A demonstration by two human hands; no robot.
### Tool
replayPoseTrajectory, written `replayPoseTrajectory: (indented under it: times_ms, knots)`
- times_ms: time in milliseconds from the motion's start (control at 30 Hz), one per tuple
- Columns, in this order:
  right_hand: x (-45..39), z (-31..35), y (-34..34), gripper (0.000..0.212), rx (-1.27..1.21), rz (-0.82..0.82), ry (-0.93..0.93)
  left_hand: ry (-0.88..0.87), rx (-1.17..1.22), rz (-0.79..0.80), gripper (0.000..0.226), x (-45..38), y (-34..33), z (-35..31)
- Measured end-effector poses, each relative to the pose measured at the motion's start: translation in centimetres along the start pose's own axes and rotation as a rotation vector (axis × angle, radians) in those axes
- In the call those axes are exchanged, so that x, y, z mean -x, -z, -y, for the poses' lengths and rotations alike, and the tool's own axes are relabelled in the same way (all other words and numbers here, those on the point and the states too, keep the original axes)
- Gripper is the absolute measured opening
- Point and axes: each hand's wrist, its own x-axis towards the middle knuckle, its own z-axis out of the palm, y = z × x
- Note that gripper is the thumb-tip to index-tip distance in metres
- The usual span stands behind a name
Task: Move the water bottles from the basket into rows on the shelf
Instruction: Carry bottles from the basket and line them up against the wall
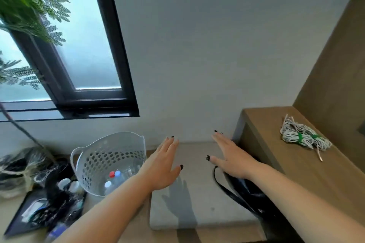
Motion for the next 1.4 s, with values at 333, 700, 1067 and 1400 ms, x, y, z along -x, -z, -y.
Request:
replayPoseTrajectory:
  times_ms: [333,700,1067,1400]
  knots:
    - [-12.4,3.6,-5.4,0.079,-0.002,0.168,0.187,0.305,0.057,-0.026,0.077,-0.9,-0.4,8.2]
    - [-21.1,9.5,-11.6,0.078,-0.028,0.344,0.229,0.535,0.089,-0.024,0.078,2.1,-2.3,19.4]
    - [-28.3,17.3,-23.6,0.071,-0.26,0.341,-0.14,0.558,0.244,0.107,0.074,3.8,-2.6,36.2]
    - [-33.5,19.1,-37.1,0.042,-0.564,0.246,-0.538,0.665,0.438,0.157,0.069,3.1,-10.7,44.9]
